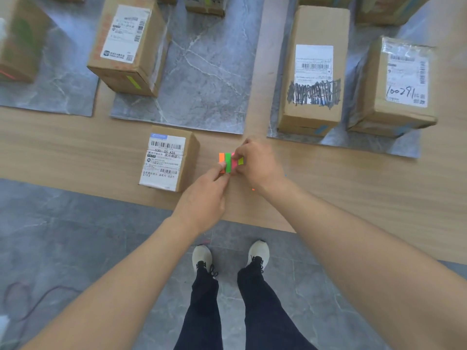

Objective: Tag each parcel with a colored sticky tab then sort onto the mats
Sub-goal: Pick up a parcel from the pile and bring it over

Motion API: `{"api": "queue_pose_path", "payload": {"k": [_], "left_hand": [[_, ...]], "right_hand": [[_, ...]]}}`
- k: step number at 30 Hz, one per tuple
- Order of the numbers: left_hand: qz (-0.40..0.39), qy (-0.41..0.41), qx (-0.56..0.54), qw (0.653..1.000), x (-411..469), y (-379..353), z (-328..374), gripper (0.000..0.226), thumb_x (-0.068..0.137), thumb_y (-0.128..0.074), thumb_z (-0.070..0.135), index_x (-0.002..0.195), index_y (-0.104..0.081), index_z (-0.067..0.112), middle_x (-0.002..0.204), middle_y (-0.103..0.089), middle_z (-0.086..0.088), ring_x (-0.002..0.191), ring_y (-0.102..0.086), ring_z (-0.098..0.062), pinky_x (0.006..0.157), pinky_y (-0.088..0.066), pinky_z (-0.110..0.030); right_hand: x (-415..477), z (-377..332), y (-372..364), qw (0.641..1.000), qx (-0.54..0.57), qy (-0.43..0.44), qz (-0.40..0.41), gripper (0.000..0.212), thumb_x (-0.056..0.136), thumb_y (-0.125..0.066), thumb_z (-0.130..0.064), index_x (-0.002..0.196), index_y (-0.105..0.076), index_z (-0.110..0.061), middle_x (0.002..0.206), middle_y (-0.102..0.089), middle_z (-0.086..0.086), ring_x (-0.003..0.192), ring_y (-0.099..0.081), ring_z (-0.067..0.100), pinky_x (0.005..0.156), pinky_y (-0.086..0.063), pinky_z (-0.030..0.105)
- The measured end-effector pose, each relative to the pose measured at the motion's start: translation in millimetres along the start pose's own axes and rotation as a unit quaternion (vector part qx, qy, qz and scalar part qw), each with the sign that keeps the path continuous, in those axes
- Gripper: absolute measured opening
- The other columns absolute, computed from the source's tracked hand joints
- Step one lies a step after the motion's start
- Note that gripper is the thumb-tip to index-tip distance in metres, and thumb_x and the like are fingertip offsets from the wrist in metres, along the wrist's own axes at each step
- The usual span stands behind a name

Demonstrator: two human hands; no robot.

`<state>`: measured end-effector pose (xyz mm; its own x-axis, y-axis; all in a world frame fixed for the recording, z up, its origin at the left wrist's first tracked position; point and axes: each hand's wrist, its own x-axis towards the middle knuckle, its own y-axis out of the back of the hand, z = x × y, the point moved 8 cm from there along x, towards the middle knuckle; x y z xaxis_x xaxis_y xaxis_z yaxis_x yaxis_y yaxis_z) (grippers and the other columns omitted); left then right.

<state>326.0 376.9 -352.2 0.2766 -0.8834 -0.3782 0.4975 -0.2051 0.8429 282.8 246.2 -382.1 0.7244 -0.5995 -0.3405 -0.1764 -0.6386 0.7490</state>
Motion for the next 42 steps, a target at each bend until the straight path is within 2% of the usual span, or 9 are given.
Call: {"api": "queue_pose_path", "payload": {"k": [6,11,17,23,26,30,32,36,42], "left_hand": [[0.006,-0.003,0.000,1.000,-0.3,4.5,1.7,0.044,0.084,-0.054,0.004,0.128,-0.060,0.004,0.156,-0.039,-0.008,0.126,-0.053,-0.030,0.090,-0.052,-0.040],[0.012,-0.007,-0.013,1.000,-0.7,5.7,1.4,0.056,0.084,-0.053,0.003,0.140,-0.051,0.007,0.158,-0.036,-0.007,0.136,-0.044,-0.025,0.102,-0.043,-0.034],[0.014,-0.023,0.018,0.999,-0.2,-4.3,-1.3,0.070,0.081,-0.056,0.011,0.150,-0.042,0.018,0.155,-0.033,-0.008,0.134,-0.041,-0.029,0.102,-0.048,-0.044],[0.018,-0.018,0.049,0.998,2.8,-6.4,-0.7,0.066,0.084,-0.056,0.019,0.148,-0.042,0.019,0.154,-0.031,-0.008,0.135,-0.038,-0.029,0.099,-0.049,-0.047],[0.016,-0.019,0.043,0.999,2.9,-8.6,1.6,0.063,0.084,-0.057,0.019,0.146,-0.044,0.015,0.153,-0.031,-0.011,0.136,-0.037,-0.030,0.101,-0.048,-0.048],[0.056,-0.001,-0.028,0.998,6.5,4.2,7.2,0.053,0.087,-0.055,0.017,0.140,-0.052,0.013,0.147,-0.043,-0.010,0.127,-0.051,-0.029,0.100,-0.048,-0.043],[0.166,0.077,-0.174,0.968,3.0,33.4,1.6,0.033,0.092,-0.059,0.016,0.123,-0.066,0.011,0.127,-0.062,-0.007,0.107,-0.064,-0.020,0.093,-0.052,-0.029],[0.229,0.227,-0.539,0.778,-11.6,60.9,-19.0,0.017,0.093,-0.067,0.021,0.090,-0.076,0.008,0.082,-0.074,-0.005,0.072,-0.070,-0.013,0.070,-0.060,-0.030],[0.167,0.217,-0.643,0.716,-23.2,85.0,-39.7,0.018,0.086,-0.077,0.026,0.080,-0.075,0.009,0.076,-0.069,-0.004,0.071,-0.056,-0.014,0.064,-0.043,-0.024]], "right_hand": [[9.0,-6.1,7.8,0.998,-0.048,0.020,-0.021,0.019,0.082,-0.079,-0.014,0.100,-0.081,-0.022,0.104,-0.069,0.008,0.098,-0.065,0.030,0.072,-0.047,0.032],[-5.1,-18.8,11.6,0.984,-0.133,0.116,-0.015,0.022,0.097,-0.064,-0.029,0.110,-0.077,-0.017,0.110,-0.062,0.007,0.108,-0.059,0.031,0.067,-0.034,0.033],[-8.8,-16.2,15.5,0.986,-0.118,0.115,-0.004,0.023,0.100,-0.057,-0.027,0.111,-0.075,-0.017,0.112,-0.064,0.005,0.107,-0.060,0.030,0.067,-0.035,0.034],[-7.4,0.0,29.6,0.993,0.068,0.027,0.090,0.008,0.094,-0.062,-0.019,0.090,-0.070,-0.020,0.089,-0.071,-0.002,0.085,-0.065,0.024,0.075,-0.052,0.038],[-18.5,12.5,53.3,0.947,0.230,-0.054,0.216,0.011,0.092,-0.066,-0.021,0.083,-0.068,-0.025,0.075,-0.070,-0.008,0.070,-0.066,0.013,0.072,-0.052,0.031],[-35.2,-1.8,63.5,0.912,0.328,0.004,0.247,0.008,0.086,-0.076,-0.009,0.087,-0.079,-0.017,0.075,-0.074,-0.009,0.066,-0.066,0.000,0.072,-0.056,0.025],[-45.1,-12.3,66.9,0.905,0.335,0.048,0.257,0.008,0.083,-0.080,-0.004,0.088,-0.081,-0.011,0.077,-0.074,-0.009,0.068,-0.066,-0.005,0.072,-0.053,0.017],[-62.7,-37.5,78.5,0.901,0.301,0.136,0.282,0.007,0.081,-0.082,0.001,0.086,-0.081,-0.004,0.083,-0.075,-0.002,0.072,-0.067,-0.004,0.071,-0.052,0.012],[-85.3,-87.3,82.4,0.906,0.231,0.215,0.283,0.005,0.082,-0.082,0.000,0.086,-0.082,-0.003,0.086,-0.076,0.007,0.073,-0.067,0.012,0.064,-0.057,0.024]]}}
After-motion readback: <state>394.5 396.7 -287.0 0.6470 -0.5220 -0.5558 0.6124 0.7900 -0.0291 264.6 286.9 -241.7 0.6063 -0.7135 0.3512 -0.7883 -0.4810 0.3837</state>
